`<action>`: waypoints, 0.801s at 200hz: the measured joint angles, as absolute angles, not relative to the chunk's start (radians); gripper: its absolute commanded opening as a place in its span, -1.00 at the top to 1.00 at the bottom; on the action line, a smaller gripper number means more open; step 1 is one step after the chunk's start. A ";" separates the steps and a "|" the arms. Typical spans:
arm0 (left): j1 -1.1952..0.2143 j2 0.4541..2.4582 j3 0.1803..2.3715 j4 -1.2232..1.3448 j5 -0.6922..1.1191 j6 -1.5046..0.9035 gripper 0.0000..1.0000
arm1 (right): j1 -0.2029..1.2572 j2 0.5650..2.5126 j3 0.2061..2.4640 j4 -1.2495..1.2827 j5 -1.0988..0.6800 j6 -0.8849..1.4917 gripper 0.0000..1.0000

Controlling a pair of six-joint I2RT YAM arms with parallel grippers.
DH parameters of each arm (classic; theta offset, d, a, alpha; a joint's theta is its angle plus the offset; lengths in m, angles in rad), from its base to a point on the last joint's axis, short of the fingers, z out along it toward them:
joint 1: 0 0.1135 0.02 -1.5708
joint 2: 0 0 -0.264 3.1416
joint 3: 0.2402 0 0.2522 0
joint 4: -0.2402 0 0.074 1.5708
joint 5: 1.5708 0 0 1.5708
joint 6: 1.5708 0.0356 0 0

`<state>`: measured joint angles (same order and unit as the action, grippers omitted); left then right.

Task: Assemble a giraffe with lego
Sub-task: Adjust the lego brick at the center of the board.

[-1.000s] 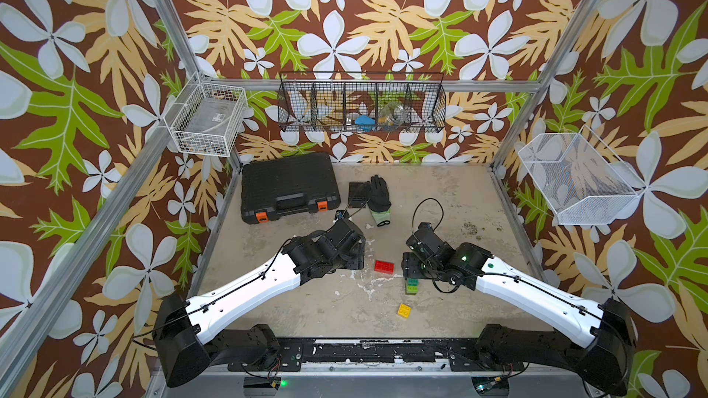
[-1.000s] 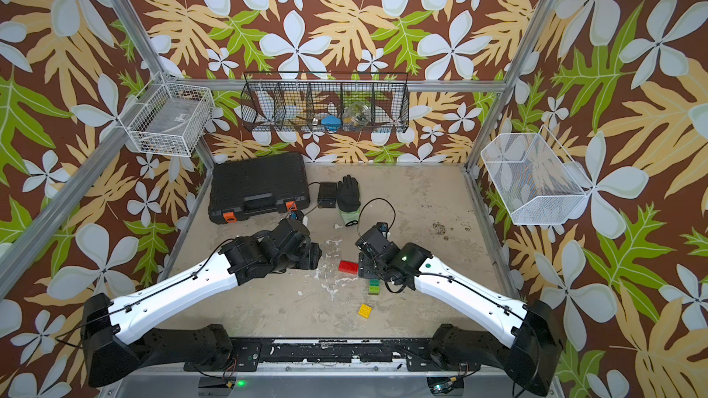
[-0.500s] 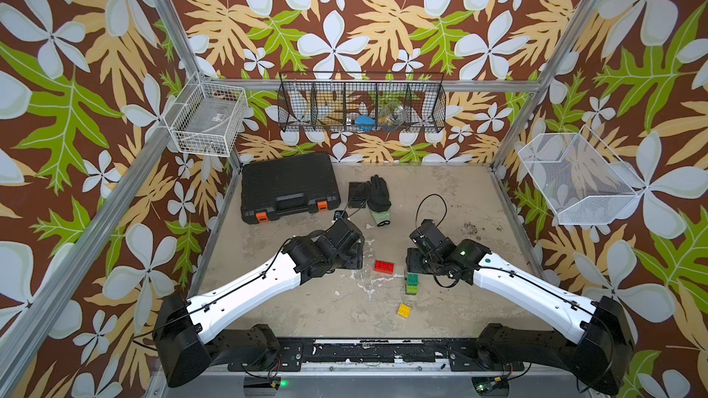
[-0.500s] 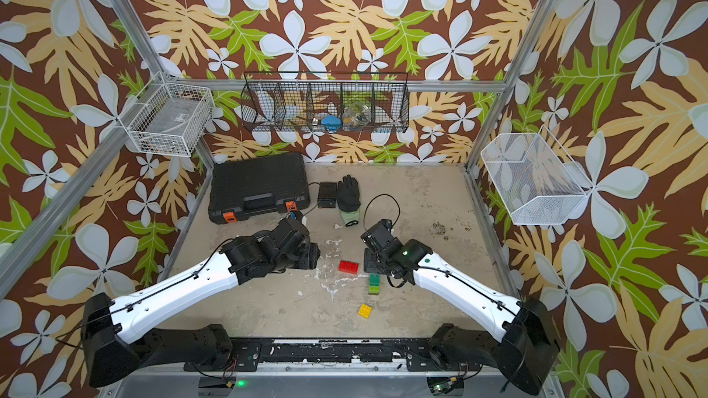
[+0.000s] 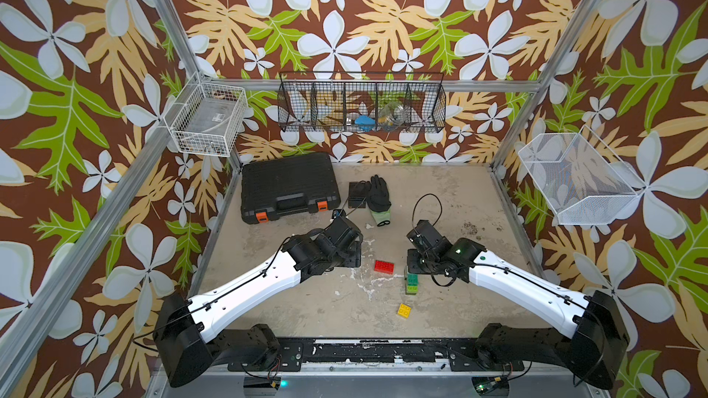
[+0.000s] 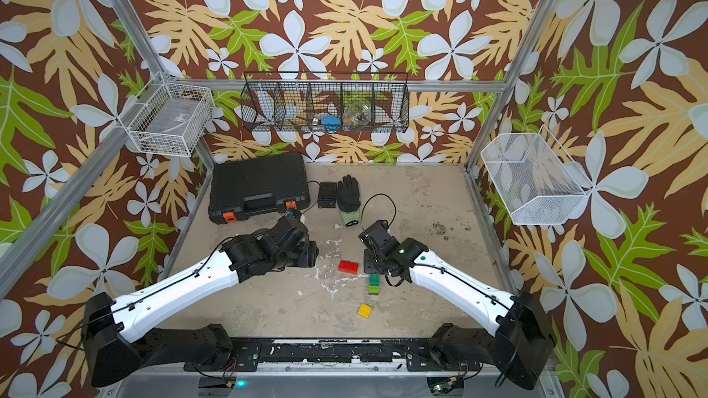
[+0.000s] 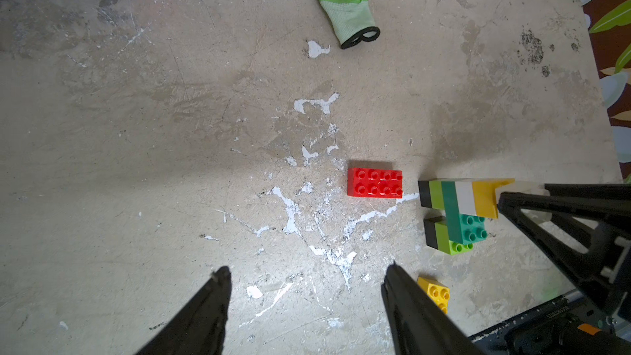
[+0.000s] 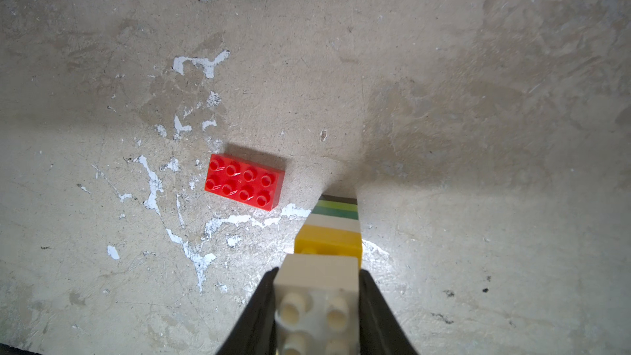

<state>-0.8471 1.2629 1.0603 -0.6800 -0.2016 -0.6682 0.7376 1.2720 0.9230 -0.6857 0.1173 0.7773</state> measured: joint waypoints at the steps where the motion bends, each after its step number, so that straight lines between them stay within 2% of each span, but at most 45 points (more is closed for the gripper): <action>1: -0.847 1.263 1.060 -0.680 -0.202 -0.668 -0.47 | 0.738 1.272 0.923 -0.686 0.117 0.777 0.48; 15: -0.847 1.264 1.060 -0.676 -0.201 -0.667 -0.47 | 0.736 1.272 0.925 -0.687 0.123 0.774 0.63; 43: -0.847 1.264 1.058 -0.670 -0.201 -0.664 -0.46 | 0.736 1.269 0.941 -0.707 0.137 0.781 0.73; 160: -0.847 1.219 1.020 -0.653 -0.207 -0.653 -0.45 | 0.738 1.348 1.057 -0.789 0.176 0.862 0.73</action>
